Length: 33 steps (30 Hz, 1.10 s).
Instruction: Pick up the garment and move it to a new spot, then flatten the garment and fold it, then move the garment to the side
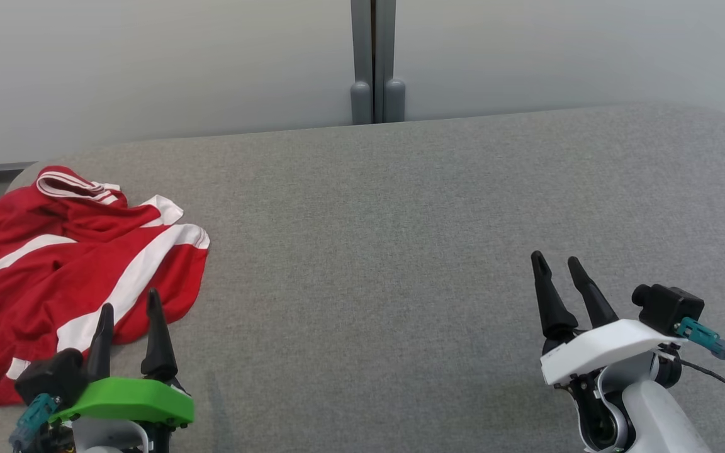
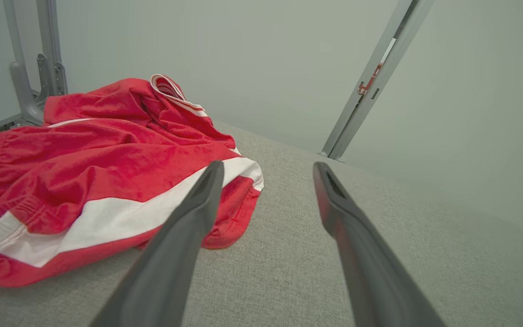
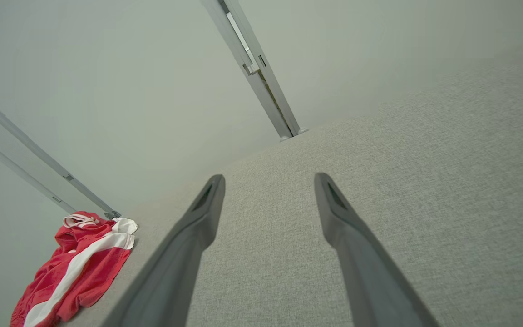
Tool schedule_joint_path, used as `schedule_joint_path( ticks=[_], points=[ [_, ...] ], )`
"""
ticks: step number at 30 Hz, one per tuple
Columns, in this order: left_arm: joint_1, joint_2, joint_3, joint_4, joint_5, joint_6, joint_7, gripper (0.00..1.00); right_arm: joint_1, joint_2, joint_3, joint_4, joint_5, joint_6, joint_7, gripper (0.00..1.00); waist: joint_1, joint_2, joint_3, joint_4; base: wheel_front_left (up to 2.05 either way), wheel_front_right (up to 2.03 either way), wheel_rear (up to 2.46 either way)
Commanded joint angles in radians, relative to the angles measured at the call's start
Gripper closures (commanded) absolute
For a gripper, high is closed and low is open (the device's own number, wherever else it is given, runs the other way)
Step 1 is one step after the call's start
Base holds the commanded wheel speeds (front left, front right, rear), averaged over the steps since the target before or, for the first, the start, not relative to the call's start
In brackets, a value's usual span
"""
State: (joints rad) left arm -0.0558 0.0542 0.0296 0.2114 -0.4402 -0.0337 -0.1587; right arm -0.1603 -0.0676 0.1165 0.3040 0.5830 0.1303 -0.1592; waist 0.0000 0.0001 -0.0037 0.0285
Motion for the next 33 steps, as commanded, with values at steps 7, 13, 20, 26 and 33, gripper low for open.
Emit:
schedule_joint_path(
  ticks=[7, 13, 20, 26, 33],
  points=[
    [0.002, 0.016, -0.007, 0.01, 0.081, 0.007, -0.025, 0.0, -0.023, 0.004, 0.006, 0.003, -0.091, 0.0, -0.024, 0.0, 0.0, -0.0001, -0.003, 0.005, 0.0, 0.0, 0.0],
    [0.004, 0.017, -0.013, 0.012, 0.136, 0.011, -0.039, 0.0, -0.025, 0.006, 0.026, 0.005, -0.143, 0.001, -0.037, 0.0, 0.0, -0.0001, -0.004, 0.008, 0.0, 0.0, 0.0],
    [0.008, 0.017, -0.018, 0.014, 0.195, 0.013, -0.052, 0.0, -0.031, 0.004, 0.043, 0.003, -0.2, 0.0, -0.053, 0.0, 0.0, -0.0001, -0.005, 0.011, 0.0, 0.0, 0.0],
    [0.009, 0.017, -0.021, 0.016, 0.245, 0.015, -0.065, 0.0, -0.033, 0.003, 0.052, 0.008, -0.249, 0.0, -0.065, 0.0, 0.0, -0.0001, -0.005, 0.014, 0.0, 0.0, 0.0],
    [0.011, 0.016, -0.026, 0.022, 0.298, 0.017, -0.078, 0.0, -0.035, 0.002, 0.067, 0.017, -0.3, 0.001, -0.078, 0.0, 0.0, -0.0001, -0.006, 0.019, 0.0, 0.0, 0.0]
  ],
)
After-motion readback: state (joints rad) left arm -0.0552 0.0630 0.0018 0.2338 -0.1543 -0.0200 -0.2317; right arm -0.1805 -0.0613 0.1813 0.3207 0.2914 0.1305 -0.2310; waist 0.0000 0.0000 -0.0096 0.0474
